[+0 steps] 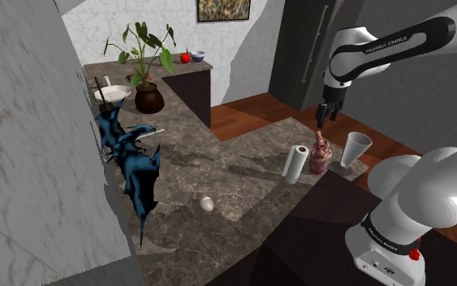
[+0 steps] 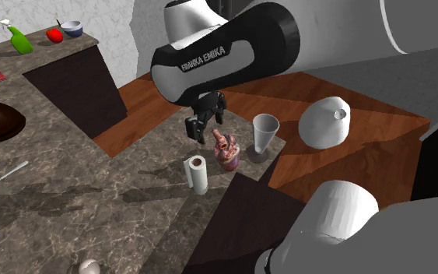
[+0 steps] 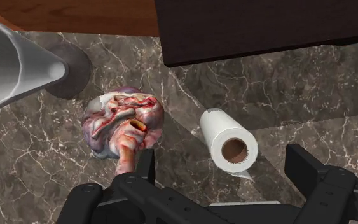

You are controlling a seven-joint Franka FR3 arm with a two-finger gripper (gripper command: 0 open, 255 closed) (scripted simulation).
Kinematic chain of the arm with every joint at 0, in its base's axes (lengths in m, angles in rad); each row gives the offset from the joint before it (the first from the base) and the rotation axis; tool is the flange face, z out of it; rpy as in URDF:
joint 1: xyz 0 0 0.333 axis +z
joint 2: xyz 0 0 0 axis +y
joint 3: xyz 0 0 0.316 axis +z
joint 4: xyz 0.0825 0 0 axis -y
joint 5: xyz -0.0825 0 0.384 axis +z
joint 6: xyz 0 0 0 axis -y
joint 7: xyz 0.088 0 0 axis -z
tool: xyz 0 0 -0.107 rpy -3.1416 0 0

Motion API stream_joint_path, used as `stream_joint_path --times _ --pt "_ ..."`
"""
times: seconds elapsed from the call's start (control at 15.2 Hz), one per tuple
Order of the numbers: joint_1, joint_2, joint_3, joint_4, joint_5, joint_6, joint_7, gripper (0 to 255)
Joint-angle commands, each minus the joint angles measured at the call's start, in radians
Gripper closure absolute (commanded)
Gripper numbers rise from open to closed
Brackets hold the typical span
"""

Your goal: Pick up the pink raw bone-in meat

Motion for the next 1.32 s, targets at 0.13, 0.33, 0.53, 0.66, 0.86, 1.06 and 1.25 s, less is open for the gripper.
stream_joint_path --times 0.13,0.33,0.53,0.66,0.86,1.06,1.25 --pt "0.0 0.151 -0.064 0.042 0.027 0.125 -0.081 0" --pt "-0.001 0.273 -0.106 0.085 0.075 0.209 -0.159 0" --pt "-0.011 0.403 -0.133 0.141 0.152 0.281 -0.251 0" --pt "-0.021 0.454 -0.135 0.165 0.187 0.304 -0.289 0" --pt "-0.025 0.49 -0.13 0.157 0.211 0.345 -0.304 0" --pt "-0.03 0.528 -0.123 0.15 0.238 0.385 -0.321 0" --pt "-0.034 0.549 -0.118 0.148 0.252 0.406 -0.33 0"
